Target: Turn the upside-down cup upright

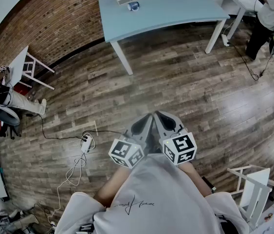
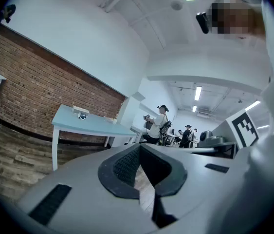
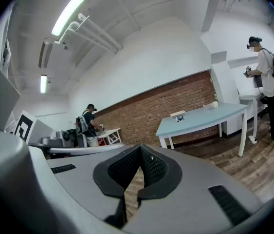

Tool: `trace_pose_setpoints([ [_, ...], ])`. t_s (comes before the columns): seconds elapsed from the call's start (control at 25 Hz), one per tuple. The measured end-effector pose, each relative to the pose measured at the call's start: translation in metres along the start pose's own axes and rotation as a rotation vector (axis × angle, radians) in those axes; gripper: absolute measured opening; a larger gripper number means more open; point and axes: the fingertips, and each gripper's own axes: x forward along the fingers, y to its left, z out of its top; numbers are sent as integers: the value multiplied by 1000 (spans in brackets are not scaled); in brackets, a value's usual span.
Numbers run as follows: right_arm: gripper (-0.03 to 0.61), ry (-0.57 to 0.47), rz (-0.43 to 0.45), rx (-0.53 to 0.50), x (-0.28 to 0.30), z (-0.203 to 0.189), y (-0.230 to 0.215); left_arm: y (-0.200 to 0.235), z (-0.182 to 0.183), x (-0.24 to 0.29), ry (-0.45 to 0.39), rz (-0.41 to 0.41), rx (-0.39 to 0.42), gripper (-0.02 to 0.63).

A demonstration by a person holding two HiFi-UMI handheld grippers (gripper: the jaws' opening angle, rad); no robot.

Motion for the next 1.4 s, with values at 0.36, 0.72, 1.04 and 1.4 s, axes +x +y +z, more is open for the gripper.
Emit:
trace_pose_setpoints([
  [0.36, 20, 33, 1, 4, 13, -1, -10, 25, 7, 12, 8, 42, -43, 9],
  [0.72, 21, 64, 6, 49, 50, 3, -24, 61, 16, 27, 28, 79, -70, 8],
  [1.04, 21, 96, -30, 55, 93, 11, -46, 100, 33, 55, 38, 68, -96, 8],
  [1.4, 21, 119, -56, 70, 153, 29, -64, 158, 54, 83, 51, 72, -149, 8],
])
